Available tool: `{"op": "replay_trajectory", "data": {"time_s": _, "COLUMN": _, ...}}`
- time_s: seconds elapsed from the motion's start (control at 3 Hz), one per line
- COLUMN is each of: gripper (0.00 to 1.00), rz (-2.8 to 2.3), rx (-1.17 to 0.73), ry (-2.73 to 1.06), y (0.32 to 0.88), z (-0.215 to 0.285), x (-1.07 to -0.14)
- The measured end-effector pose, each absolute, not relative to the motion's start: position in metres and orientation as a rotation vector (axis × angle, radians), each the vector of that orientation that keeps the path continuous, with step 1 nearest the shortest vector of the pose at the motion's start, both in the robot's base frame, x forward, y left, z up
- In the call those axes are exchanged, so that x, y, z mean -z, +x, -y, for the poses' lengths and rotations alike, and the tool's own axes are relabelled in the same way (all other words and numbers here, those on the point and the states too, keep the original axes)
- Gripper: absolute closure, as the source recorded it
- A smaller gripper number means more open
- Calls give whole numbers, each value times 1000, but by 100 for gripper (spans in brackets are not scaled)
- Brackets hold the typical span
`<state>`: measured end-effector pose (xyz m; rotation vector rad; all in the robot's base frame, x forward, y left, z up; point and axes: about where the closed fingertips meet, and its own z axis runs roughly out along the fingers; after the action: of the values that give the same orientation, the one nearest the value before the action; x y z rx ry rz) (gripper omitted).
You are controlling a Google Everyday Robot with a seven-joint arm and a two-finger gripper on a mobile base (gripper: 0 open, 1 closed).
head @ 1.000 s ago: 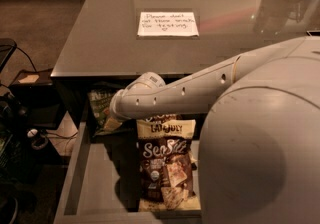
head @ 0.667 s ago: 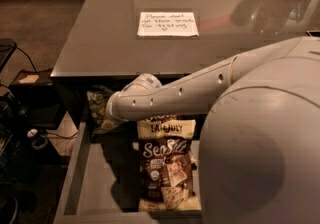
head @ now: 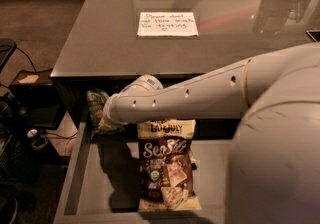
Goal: Pick green jalapeno chip bag from bottom drawer and place on counter
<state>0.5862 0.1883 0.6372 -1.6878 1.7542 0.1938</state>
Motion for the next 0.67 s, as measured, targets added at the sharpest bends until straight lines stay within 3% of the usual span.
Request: {"op": "replay_trajectory", "data": {"time_s": 0.67, "gripper": 100, "rz": -1744, "rx": -217, "ry": -1673, "y": 557, "z": -157, "x": -680}}
